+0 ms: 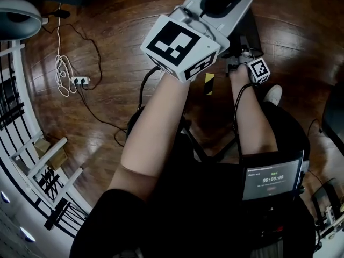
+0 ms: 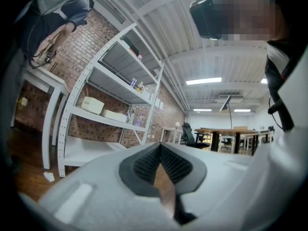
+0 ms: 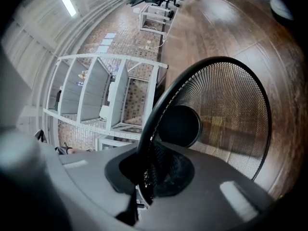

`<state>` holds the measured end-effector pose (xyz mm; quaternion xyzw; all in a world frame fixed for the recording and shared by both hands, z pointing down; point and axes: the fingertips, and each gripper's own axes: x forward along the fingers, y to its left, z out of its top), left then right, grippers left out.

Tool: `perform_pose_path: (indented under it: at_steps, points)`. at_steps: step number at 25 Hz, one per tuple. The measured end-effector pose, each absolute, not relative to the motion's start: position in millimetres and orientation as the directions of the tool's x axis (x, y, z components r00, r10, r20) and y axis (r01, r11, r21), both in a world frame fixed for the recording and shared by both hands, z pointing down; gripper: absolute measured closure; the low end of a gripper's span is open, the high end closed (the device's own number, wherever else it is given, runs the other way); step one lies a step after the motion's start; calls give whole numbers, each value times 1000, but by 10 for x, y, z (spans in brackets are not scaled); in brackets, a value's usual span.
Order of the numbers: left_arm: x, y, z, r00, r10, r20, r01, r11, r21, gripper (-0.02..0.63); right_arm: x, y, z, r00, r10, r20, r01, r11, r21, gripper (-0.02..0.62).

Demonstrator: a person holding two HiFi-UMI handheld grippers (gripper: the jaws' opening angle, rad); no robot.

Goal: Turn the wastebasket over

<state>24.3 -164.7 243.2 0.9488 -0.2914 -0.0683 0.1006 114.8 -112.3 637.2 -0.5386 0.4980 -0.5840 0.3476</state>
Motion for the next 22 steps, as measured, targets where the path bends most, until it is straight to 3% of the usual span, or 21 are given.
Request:
perform_pose_path:
  at_steps: [8, 12, 18, 22]
  points:
    - [159, -1614, 2455, 815, -575, -71, -551, -806, 216, 604, 1372, -1238, 6107, -339, -881, 330, -333, -216, -918, 588]
    - [123, -1587, 2381, 808, -582, -91, -556, -805, 207, 604, 1523, -1428, 5969, -480, -801, 358, -544, -48, -838, 588]
    - [85, -1620, 2341, 797, -595, -102, -566, -795, 217, 604, 1619, -1732, 5815, -576, -597, 558, -765, 154, -625, 588]
    - [100, -1612, 2309, 798, -592, -113, -560, -797, 226, 604, 1624, -1744, 5922, -522, -424, 740, -845, 375, -381, 586]
